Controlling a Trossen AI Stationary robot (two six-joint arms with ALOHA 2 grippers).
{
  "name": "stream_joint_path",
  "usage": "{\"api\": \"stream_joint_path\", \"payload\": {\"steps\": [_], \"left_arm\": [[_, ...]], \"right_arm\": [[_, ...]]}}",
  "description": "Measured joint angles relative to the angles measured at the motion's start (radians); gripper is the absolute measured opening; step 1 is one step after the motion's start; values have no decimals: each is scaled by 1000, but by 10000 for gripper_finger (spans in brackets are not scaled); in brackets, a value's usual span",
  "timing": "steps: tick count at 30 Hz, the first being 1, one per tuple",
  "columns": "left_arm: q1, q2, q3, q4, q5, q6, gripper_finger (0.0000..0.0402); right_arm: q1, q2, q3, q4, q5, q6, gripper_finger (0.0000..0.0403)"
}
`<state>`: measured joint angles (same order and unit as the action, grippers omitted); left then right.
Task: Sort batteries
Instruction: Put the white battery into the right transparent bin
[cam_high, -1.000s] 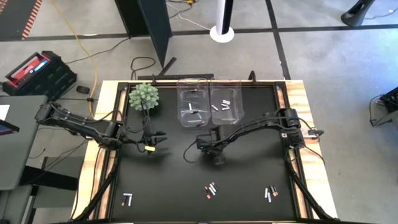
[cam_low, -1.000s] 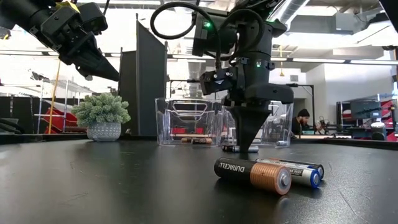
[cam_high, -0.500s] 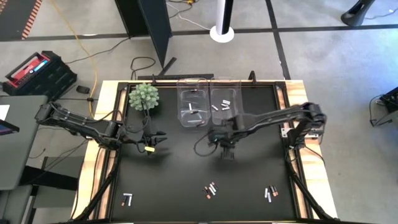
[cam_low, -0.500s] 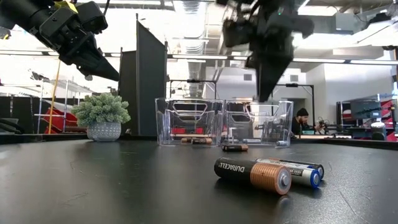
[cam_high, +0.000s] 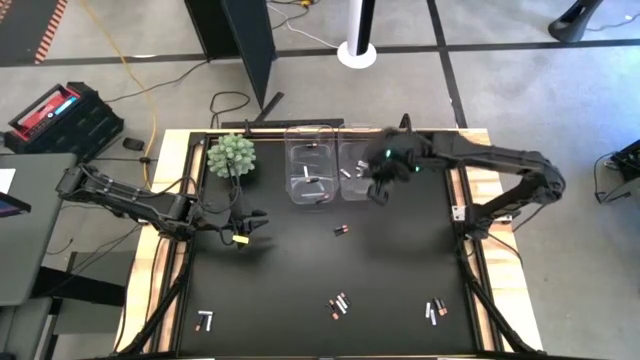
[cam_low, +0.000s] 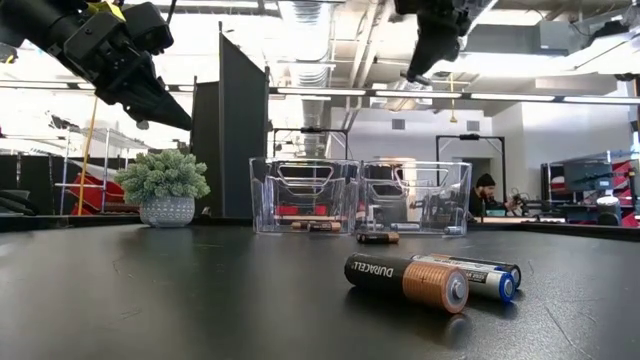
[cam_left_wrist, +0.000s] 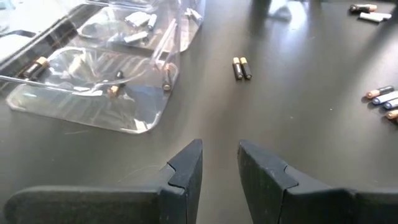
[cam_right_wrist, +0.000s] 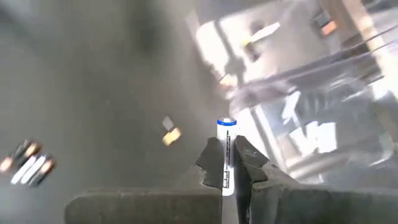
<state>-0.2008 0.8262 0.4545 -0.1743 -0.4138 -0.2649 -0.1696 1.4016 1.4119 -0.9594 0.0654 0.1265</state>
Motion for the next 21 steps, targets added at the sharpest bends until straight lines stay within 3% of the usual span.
{"api": "stream_joint_path", "payload": {"steps": [9, 15, 21], "left_arm": [[0, 0, 0, 8, -6, 70, 98], [0, 0, 0, 11, 75, 86, 98], [0, 0, 0, 6, 77, 85, 98]], "right_arm": [[-234, 43, 0, 160, 0, -189, 20], [-320, 187, 0, 176, -11, -307, 20], [-379, 352, 0, 176, -12, -421, 20]]}}
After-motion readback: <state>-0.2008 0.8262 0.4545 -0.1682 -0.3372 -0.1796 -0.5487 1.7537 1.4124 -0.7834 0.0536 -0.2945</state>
